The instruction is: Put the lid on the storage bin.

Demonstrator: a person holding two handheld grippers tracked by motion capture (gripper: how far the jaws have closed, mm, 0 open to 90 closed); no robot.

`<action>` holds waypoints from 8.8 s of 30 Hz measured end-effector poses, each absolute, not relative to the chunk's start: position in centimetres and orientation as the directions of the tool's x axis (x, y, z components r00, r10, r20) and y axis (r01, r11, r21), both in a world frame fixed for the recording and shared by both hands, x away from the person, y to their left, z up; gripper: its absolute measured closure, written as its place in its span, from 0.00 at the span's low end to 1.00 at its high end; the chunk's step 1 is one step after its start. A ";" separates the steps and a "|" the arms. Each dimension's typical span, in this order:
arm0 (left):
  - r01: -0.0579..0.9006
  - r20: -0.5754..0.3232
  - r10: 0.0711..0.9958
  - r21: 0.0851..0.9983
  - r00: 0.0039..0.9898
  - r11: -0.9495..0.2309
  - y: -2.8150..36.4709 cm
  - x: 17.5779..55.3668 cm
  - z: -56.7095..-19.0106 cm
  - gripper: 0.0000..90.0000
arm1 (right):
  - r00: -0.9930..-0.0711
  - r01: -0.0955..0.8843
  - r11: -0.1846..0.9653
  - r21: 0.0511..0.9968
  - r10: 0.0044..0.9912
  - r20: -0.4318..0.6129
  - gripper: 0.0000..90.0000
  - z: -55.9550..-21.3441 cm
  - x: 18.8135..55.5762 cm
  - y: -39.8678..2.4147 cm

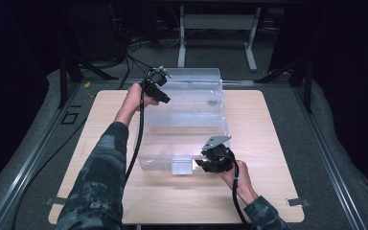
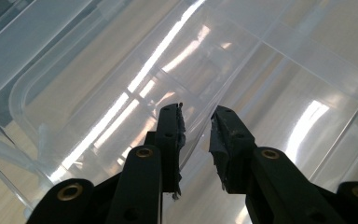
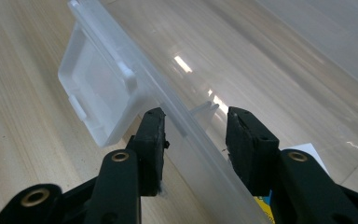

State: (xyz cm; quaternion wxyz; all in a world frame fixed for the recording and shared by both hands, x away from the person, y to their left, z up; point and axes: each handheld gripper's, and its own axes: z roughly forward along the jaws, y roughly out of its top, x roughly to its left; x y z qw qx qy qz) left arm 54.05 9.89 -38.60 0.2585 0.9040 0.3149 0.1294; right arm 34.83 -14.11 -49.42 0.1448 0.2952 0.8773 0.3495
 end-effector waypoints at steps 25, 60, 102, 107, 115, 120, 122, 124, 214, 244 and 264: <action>0.449 0.089 0.609 0.594 0.788 -0.668 10.5 50.5 -37.1 0.83 | -0.774 0.436 0.570 0.697 0.633 -0.034 0.62 -49.5 34.8 -13.9; 0.301 0.246 0.550 0.627 0.798 -0.718 11.0 42.9 -37.2 0.83 | -0.775 0.440 0.576 0.689 0.631 -0.033 0.61 -49.5 35.0 -13.8; 0.269 0.249 0.577 0.698 0.778 -0.664 11.9 38.1 -39.4 0.81 | -0.777 0.443 0.591 0.674 0.628 -0.041 0.60 -49.5 34.9 -13.7; 0.280 0.250 0.574 0.681 0.780 -0.677 11.7 38.0 -39.3 0.81 | -0.774 0.446 0.593 0.670 0.632 -0.043 0.60 -49.4 34.9 -13.7; 0.291 0.249 0.570 0.663 0.783 -0.689 11.5 37.9 -39.3 0.81 | -0.774 0.446 0.589 0.674 0.632 -0.040 0.59 -49.5 34.8 -13.7; 0.292 0.248 0.567 0.660 0.785 -0.692 11.6 37.8 -39.4 0.81 | -0.773 0.446 0.590 0.673 0.633 -0.041 0.59 -49.4 34.8 -13.6; 0.293 0.245 0.567 0.661 0.786 -0.691 11.6 37.8 -39.4 0.81 | -0.773 0.447 0.590 0.673 0.633 -0.041 0.59 -49.4 34.8 -13.6; 0.295 0.239 0.569 0.663 0.787 -0.688 11.7 37.8 -39.4 0.81 | -0.773 0.449 0.591 0.671 0.633 -0.040 0.59 -49.4 34.8 -13.6; 0.386 0.081 0.597 0.692 0.798 -0.610 13.6 34.1 -42.2 0.45 | -0.673 0.406 0.363 0.839 0.740 0.006 1.00 -39.2 37.5 -17.0; 0.499 0.055 0.773 0.734 0.632 -0.460 18.8 31.5 -46.3 0.15 | -0.687 0.451 0.346 0.823 0.723 0.073 1.00 -40.5 36.1 -18.2; 0.532 0.040 0.799 0.727 0.600 -0.435 20.0 32.3 -47.7 0.15 | -0.719 0.523 0.379 0.763 0.677 0.156 1.00 -43.1 33.7 -19.5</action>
